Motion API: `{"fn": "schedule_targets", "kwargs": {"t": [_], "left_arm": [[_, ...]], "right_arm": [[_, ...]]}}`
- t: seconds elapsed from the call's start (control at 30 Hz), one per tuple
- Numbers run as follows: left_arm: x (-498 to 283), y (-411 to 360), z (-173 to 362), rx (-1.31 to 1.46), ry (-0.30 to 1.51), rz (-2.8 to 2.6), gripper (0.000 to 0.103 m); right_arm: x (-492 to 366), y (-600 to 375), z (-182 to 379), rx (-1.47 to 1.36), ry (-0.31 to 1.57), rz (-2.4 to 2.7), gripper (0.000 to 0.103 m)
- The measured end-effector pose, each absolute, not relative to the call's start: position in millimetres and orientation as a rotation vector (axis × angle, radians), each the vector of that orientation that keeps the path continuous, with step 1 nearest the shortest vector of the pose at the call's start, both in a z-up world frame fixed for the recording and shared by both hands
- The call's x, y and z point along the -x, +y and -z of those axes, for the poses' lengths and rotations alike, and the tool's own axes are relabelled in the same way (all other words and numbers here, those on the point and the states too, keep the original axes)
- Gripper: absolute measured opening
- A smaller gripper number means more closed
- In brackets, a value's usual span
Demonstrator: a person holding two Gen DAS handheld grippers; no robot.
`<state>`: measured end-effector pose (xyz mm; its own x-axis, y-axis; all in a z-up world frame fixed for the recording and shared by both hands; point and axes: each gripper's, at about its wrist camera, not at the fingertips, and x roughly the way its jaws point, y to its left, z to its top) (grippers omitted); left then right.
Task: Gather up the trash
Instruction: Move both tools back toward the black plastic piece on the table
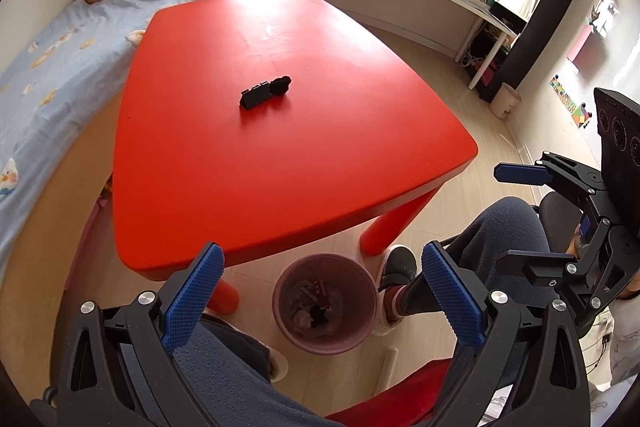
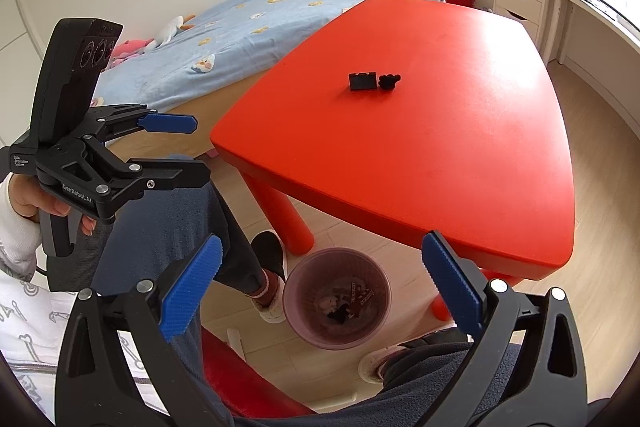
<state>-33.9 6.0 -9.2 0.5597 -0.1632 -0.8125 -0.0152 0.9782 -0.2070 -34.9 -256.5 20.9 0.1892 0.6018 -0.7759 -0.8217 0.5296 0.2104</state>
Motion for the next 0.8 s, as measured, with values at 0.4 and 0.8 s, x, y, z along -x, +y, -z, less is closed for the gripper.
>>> {"fn": "schedule_targets", "kwargs": {"t": [0.4,0.8], "left_arm": [[1.0,30.1,-10.6,0.138,0.926,0.103,0.095],[-55.8,54.3,-16.5,0.037,0.943,0.129,0.095]], "right_arm": [[-6.9,-234.4,-47.4,0.322,0.874,-1.068,0.098],[-81.3,-188.6,-58.8,0.451,0.840,-1.128,0.098]]}}
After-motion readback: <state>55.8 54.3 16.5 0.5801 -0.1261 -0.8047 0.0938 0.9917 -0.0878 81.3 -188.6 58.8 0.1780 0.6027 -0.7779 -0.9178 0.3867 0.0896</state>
